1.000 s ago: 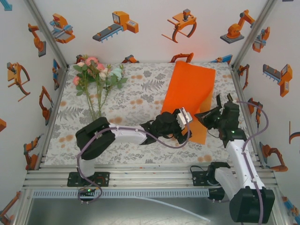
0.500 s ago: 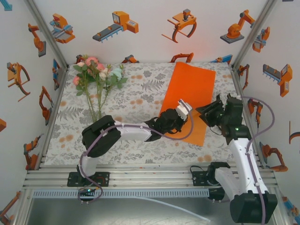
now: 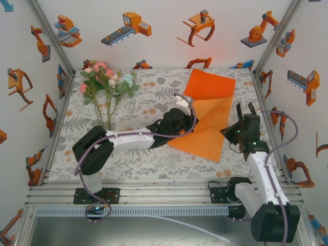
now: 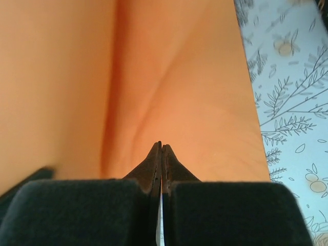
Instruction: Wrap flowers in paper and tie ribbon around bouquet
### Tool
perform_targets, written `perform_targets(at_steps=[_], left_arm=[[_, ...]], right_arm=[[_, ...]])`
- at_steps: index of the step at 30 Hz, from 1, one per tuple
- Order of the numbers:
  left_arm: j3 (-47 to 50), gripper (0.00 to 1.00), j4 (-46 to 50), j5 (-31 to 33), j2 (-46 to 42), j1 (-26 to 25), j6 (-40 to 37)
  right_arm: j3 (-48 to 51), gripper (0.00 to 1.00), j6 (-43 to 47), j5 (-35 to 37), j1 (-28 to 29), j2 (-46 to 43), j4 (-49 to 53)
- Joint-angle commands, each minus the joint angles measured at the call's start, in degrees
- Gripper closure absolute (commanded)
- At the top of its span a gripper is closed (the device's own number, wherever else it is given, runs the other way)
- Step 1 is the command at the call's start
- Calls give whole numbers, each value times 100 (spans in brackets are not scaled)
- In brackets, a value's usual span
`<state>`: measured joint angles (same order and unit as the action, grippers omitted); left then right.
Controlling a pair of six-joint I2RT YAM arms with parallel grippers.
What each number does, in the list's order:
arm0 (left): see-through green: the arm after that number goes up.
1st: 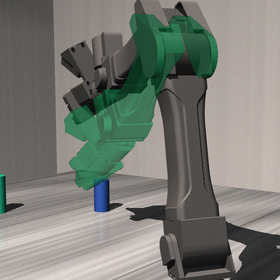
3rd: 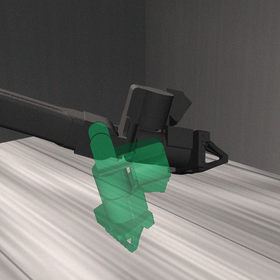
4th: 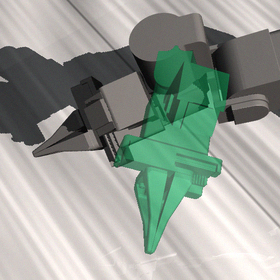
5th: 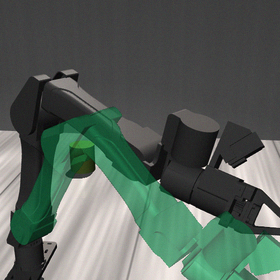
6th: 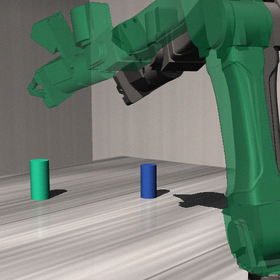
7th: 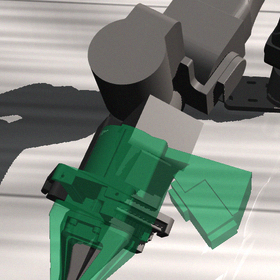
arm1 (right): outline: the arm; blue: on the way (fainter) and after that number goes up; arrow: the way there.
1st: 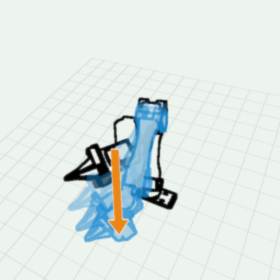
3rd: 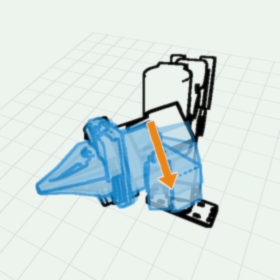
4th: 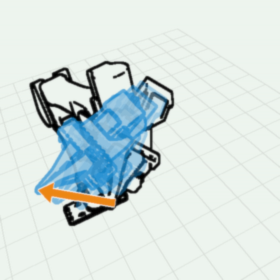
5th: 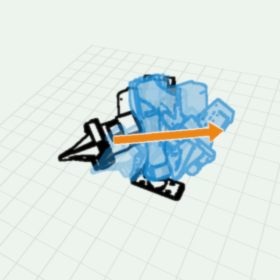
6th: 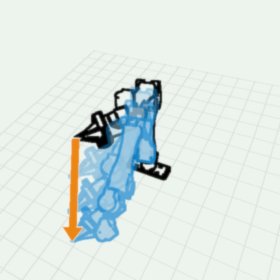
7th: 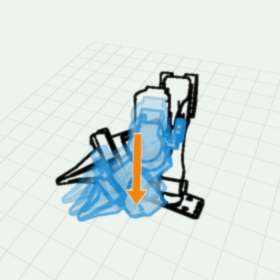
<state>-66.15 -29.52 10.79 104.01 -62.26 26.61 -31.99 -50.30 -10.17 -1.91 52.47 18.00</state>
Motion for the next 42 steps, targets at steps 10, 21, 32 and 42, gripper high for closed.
perform_targets(at_steps=[10,21,32,42], left_arm=[[476,100,-281,242,-585,80,296],[1129,100,-22,647,-1242,910,459],[1937,100,313,894,-1217,2874,497],[2370,71,751,1245,-2003,3572,183]], right_arm=[[607,100,72,252,452,1839,-1411],[1193,100,-206,389,757,1170,-834],[1866,100,-1467,567,2712,-622,-121],[160,79,-543,1620,2993,-653,778]])
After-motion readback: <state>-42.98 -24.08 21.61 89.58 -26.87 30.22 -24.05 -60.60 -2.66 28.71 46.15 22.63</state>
